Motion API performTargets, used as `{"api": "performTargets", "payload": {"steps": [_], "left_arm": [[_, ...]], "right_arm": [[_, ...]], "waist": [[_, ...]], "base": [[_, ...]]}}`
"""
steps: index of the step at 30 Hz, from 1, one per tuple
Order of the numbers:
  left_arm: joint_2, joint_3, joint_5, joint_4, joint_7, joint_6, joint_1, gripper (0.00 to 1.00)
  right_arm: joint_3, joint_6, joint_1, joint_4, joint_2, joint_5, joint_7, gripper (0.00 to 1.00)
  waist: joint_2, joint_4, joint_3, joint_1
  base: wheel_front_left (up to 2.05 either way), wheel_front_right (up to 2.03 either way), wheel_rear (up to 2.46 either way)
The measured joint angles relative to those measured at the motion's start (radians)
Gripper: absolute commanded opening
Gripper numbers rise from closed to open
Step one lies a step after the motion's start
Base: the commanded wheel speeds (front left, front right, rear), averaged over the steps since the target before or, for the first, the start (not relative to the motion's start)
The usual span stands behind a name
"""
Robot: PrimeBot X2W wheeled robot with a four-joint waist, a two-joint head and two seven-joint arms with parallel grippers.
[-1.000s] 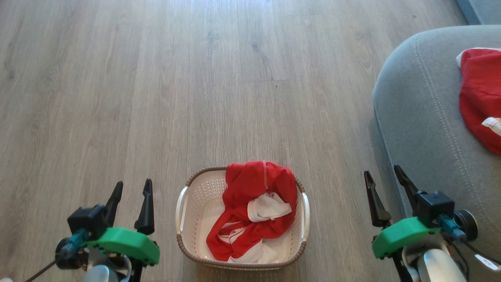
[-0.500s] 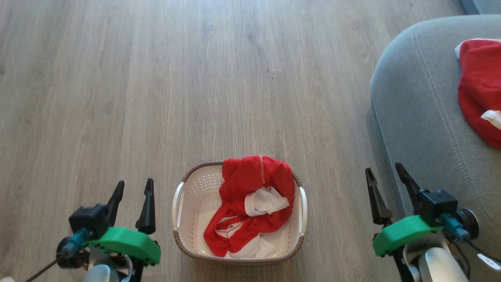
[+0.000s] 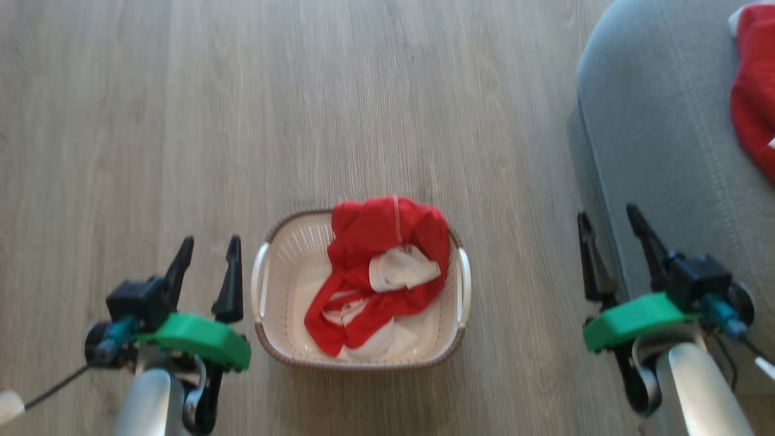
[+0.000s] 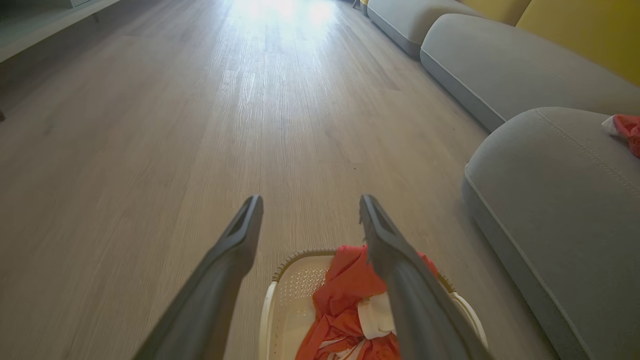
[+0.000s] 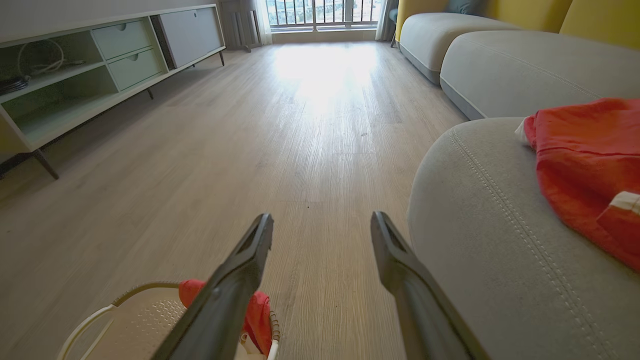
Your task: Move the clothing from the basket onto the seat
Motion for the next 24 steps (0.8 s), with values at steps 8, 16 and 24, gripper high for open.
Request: {"api": "performTargets", "payload": {"steps": [8, 16, 24], "left_arm": [[-0.001, -0.027, 0.049, -0.01, 0.0, -0.014, -0.176, 1.0], [0.007, -0.106, 0.098, 0.032, 0.0, -0.023, -0.379, 1.0], [0.019, -0.231, 0.162, 0.155, 0.002, -0.031, -0.635, 1.0]], "right_arm": [[0.003, 0.0, -0.142, -0.039, 0.0, 0.002, 0.0, 1.0], [0.022, 0.0, -0.293, -0.075, -0.001, 0.018, 0.0, 1.0], [0.058, 0.0, -0.392, -0.092, -0.001, 0.04, 0.0, 1.0]], "waist": [[0.0, -0.015, 0.199, 0.0003], [-0.0001, -0.043, 0.439, 0.0005], [-0.0001, -0.083, 0.653, 0.0003]], "base": [[0.0, 0.0, 0.0], [0.0, 0.0, 0.0], [0.0, 0.0, 0.0]]}}
